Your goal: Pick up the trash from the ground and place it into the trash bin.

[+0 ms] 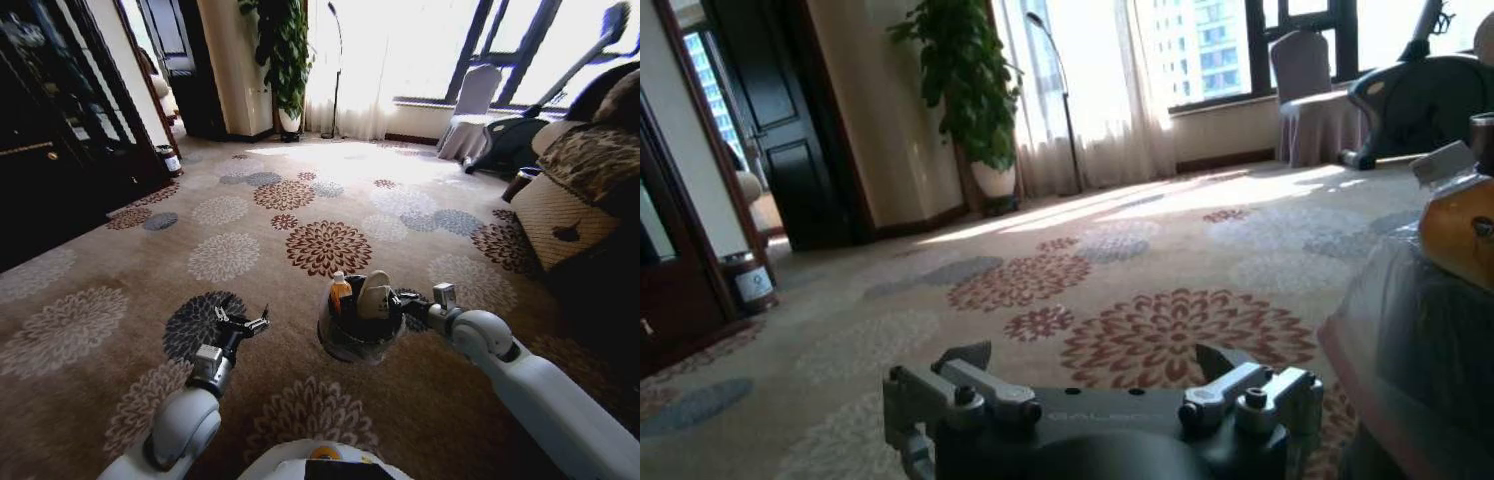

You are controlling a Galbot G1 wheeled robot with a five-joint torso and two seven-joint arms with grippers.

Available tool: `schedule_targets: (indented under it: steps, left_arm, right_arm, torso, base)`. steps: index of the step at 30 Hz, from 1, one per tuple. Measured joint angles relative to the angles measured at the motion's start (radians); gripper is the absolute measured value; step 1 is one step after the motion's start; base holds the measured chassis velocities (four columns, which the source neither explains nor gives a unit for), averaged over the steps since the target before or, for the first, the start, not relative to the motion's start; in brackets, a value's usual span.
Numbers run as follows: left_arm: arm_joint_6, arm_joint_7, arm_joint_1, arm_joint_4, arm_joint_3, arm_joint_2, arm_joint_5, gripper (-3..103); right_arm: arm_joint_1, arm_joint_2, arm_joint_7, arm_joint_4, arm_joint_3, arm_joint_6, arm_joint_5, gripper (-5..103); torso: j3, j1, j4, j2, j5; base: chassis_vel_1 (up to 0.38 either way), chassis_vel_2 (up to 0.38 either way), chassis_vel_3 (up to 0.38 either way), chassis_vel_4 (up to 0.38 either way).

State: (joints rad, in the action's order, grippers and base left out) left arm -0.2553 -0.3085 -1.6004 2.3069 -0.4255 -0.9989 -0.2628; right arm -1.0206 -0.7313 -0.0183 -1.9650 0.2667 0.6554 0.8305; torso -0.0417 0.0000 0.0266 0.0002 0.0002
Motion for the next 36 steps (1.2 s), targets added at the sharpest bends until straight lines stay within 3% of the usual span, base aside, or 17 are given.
schedule_targets:
  steps: [36]
  left_arm:
    - [0.0,0.0,0.0,0.0,0.0,0.0,0.0,100]
  right_arm:
    - [0.0,0.0,0.0,0.0,0.0,0.0,0.0,1]
  torso:
    - [0.0,0.0,0.0001,0.0,-0.0002]
  base:
    - [0.0,0.0,0.0,0.0]
